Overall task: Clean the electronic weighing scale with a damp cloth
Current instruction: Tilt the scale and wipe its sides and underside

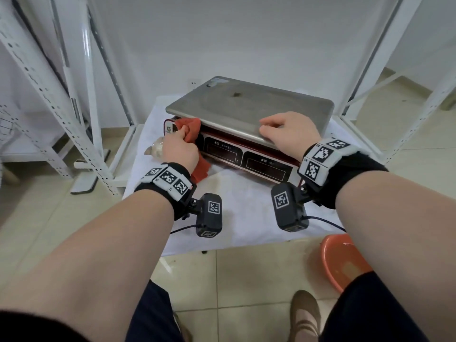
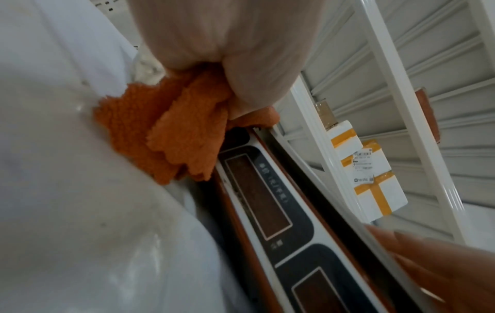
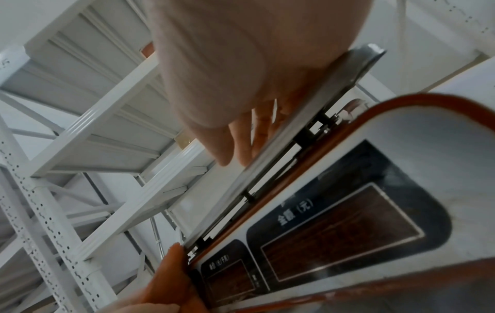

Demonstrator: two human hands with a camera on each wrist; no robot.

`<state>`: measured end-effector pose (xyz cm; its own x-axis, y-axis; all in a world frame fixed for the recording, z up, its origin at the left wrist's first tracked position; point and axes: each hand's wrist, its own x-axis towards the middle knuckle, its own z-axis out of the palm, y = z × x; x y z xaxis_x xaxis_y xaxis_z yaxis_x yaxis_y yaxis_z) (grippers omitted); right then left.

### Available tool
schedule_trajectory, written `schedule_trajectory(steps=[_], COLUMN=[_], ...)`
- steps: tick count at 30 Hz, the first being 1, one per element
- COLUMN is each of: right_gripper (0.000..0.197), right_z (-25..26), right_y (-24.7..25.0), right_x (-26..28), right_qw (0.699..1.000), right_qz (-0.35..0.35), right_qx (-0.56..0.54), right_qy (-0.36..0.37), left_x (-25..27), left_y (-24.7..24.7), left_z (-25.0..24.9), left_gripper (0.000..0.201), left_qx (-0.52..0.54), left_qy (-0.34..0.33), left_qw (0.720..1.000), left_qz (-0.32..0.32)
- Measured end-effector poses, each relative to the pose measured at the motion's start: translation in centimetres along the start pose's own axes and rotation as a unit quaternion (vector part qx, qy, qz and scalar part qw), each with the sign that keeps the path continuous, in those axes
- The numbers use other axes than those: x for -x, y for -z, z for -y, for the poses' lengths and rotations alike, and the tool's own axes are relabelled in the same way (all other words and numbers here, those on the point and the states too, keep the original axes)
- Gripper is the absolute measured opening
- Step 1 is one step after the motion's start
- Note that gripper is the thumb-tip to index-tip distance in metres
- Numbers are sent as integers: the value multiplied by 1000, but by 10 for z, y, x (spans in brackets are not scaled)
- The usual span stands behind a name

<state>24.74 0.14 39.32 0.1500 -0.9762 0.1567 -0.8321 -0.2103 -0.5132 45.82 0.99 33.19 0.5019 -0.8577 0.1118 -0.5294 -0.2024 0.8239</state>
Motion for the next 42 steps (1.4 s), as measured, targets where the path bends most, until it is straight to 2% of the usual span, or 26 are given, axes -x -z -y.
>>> schedule_trajectory(steps=[4, 8, 10, 12, 16, 20, 24, 28, 29, 31, 33, 35, 38, 42], right_gripper=[28, 26, 24, 23, 24, 24, 24, 25, 25, 24, 24, 25, 25, 25], right_z=[-4, -4, -4, -4, -5, -6, -9, -7, -7, -7, -7, -7, -7, -8], right_y=[-3, -2, -3, -3, -3, -4, -4, -4, -4, -4, -5, -5, -5, -5], right_x=[-4, -3, -2, -1, -2, -4, -6, -4, -4, -4, -4, -3, -3, -3], right_qw=[1000, 1000, 1000, 1000, 1000, 1000, 1000, 1000, 1000, 1000, 1000, 1000, 1000, 1000], right_qz=[8, 1, -3, -2, 1, 9, 12, 8, 8, 9, 8, 7, 11, 8], right_qx=[-4, -8, -11, -19, -20, -16, -24, -19, -20, -21, -18, -14, -13, -11], right_qy=[-5, -7, -3, -2, -4, 1, -4, -1, -1, 2, 5, 5, 4, 5], left_x=[10, 40, 42, 30, -7, -9, 17, 32, 31, 24, 14, 4, -2, -3], left_y=[-20, -38, -39, -30, -6, -12, -32, -35, -32, -23, -12, -6, -9, -16], left_z=[2, 5, 13, 16, 18, 11, 4, 14, 14, 13, 9, 9, 8, 2], left_gripper=[57, 43, 38, 38, 56, 54, 53, 33, 31, 38, 48, 49, 41, 29], left_qx=[90, 48, 59, 71, 1, -51, -7, 4, 2, -6, -22, -60, -136, -174], left_qy=[-3, -123, -152, -141, -47, -31, -73, -152, -168, -183, -128, -60, -26, -10], left_qw=[996, 991, 984, 985, 999, 998, 997, 982, 980, 980, 991, 996, 990, 982], left_qz=[-8, 32, 69, 71, -19, 7, 35, 111, 110, 82, 38, 15, 30, 76])
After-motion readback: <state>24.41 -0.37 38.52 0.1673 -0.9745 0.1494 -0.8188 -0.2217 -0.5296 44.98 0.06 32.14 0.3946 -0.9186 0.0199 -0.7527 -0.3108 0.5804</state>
